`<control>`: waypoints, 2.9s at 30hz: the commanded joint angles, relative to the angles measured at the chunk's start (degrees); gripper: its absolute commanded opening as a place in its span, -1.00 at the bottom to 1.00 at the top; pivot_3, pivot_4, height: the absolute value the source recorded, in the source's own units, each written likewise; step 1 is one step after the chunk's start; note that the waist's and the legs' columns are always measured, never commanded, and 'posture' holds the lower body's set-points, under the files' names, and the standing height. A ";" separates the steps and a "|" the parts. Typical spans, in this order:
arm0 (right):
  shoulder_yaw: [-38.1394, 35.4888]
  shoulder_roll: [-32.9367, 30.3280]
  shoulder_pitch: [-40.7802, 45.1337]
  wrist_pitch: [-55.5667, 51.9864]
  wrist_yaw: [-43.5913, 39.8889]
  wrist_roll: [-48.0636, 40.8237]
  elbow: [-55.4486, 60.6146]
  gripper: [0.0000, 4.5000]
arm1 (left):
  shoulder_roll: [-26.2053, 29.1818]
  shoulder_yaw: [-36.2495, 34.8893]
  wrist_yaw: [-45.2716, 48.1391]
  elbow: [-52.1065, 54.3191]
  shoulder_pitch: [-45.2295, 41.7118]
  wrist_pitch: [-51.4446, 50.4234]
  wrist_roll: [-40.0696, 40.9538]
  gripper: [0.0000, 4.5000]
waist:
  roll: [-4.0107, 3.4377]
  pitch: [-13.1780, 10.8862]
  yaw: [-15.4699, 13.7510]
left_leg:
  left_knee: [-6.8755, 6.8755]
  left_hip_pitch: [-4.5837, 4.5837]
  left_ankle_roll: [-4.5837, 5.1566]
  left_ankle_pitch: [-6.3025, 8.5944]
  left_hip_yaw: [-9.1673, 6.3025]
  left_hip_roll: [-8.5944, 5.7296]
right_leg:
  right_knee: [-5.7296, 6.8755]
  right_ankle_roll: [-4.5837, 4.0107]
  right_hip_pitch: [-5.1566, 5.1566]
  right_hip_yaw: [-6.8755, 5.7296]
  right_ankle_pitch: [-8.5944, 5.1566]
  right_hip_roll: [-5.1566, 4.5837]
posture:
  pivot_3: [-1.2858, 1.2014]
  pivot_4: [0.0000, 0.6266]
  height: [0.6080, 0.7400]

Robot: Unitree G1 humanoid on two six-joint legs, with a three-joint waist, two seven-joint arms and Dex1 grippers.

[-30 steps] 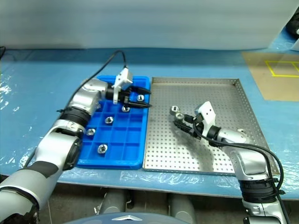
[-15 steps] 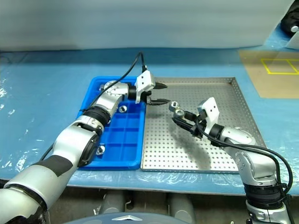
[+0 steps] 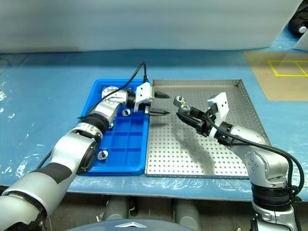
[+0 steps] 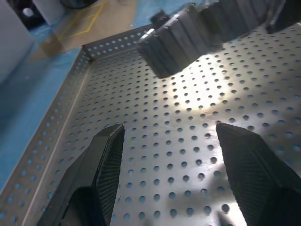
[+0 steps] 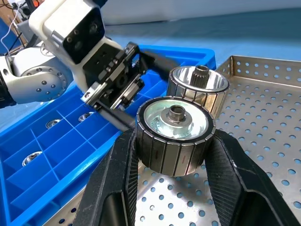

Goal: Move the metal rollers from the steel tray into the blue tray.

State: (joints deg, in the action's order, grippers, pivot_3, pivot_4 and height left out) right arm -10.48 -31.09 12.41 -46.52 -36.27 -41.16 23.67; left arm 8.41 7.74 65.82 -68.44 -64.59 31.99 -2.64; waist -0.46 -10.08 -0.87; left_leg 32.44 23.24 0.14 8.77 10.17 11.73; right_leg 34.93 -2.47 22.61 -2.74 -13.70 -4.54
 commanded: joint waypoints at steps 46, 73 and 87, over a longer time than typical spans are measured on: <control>6.41 2.85 4.91 0.27 0.59 0.10 -0.70 -0.27 | -2.69 -1.94 2.73 2.41 0.46 10.15 2.38 -0.38 | 0.00 0.00 0.02 | 0.00 -0.04 -0.03 -0.01 0.01 0.02 | 0.06 0.00 0.01 0.02 0.00 0.02 | -0.26 -0.52 1.00; 13.46 -10.26 -0.55 11.55 -6.47 14.40 -0.06 -0.27 | -3.47 -5.10 0.12 2.58 -1.50 0.14 3.97 -0.40 | 0.03 -0.01 -0.07 | -0.03 -0.01 -0.01 0.00 0.00 -0.01 | 0.06 0.00 0.02 0.02 0.00 -0.01 | -0.27 -0.52 1.00; 14.32 -8.24 0.67 30.42 -3.28 30.38 -9.96 -0.27 | -2.88 -6.23 2.96 5.05 -1.23 -8.59 6.64 -0.40 | 0.05 -0.03 0.22 | 0.04 0.03 -0.04 -0.03 0.02 0.02 | 0.16 0.03 0.15 0.08 0.02 0.03 | -0.26 -0.52 1.00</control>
State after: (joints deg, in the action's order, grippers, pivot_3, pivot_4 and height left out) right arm 7.73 -39.75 12.64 -15.76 -39.97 -8.36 12.61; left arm 5.22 1.72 69.60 -65.09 -64.92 22.61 3.89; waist -0.41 -10.10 -0.65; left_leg 32.50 23.30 0.13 8.76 10.18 11.74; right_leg 35.09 -2.44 22.79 -2.66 -13.69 -4.52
